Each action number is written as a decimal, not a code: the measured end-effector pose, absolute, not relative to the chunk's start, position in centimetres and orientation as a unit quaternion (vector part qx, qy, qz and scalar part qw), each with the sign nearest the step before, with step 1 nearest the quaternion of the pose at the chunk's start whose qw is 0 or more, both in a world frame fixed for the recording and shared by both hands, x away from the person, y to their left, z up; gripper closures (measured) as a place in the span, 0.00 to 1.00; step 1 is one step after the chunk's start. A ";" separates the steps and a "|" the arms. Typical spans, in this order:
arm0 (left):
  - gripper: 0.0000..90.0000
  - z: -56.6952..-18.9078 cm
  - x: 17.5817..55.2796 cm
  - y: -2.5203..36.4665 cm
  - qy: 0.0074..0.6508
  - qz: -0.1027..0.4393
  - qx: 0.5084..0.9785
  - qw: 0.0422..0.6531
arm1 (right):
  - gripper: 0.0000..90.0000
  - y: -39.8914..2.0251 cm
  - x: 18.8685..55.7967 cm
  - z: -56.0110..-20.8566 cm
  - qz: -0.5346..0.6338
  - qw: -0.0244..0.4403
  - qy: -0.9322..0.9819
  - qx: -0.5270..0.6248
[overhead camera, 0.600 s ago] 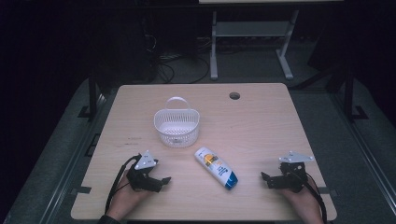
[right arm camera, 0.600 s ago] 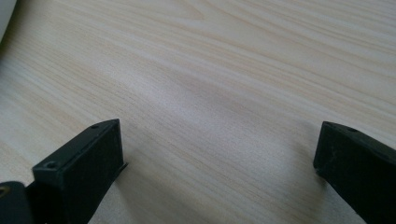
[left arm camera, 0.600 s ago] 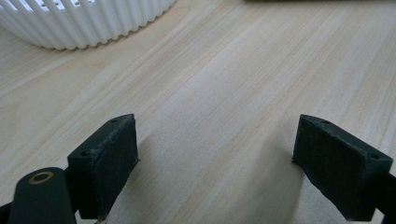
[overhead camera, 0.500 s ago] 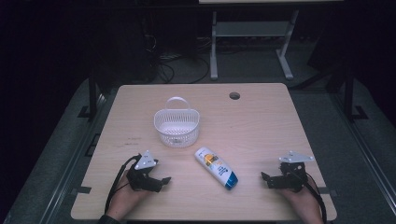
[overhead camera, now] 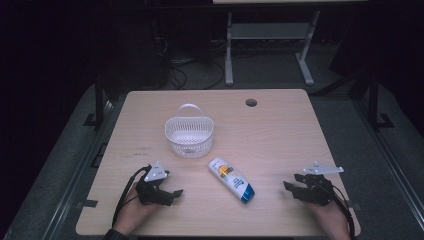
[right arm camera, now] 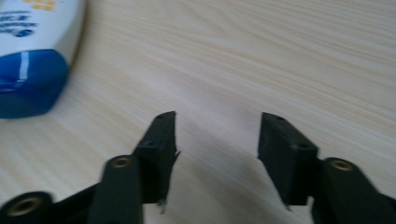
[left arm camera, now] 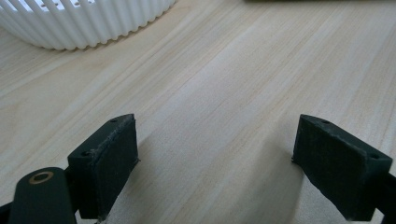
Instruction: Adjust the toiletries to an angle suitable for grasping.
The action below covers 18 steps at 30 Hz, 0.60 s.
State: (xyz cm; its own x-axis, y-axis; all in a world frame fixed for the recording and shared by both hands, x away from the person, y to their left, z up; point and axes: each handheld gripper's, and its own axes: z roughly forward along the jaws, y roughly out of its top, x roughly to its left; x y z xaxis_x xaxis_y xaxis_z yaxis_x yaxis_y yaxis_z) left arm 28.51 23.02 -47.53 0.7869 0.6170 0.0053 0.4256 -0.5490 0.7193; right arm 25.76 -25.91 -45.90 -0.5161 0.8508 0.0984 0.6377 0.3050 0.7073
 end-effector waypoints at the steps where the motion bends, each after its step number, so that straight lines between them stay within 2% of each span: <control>1: 0.14 -47.5 28.5 23.0 0.300 0.130 0.870 0.369 | 0.61 -25.7 25.7 -45.8 0.362 0.144 0.794 0.466; 4: 0.14 -47.5 28.5 23.0 0.300 0.130 0.870 0.369 | 0.72 -25.2 25.8 -45.4 0.373 0.128 0.798 0.455; 6: 0.14 -47.5 28.5 23.0 0.300 0.130 0.870 0.369 | 0.74 -24.8 25.9 -45.3 0.374 0.119 0.804 0.446; 13: 0.14 -47.6 28.5 23.0 0.300 0.131 0.870 0.369 | 0.93 -23.7 25.5 -44.4 0.392 0.109 0.811 0.421; 18: 0.14 -47.6 28.5 23.0 0.300 0.131 0.870 0.370 | 0.99 -23.0 25.3 -43.9 0.407 0.091 0.813 0.407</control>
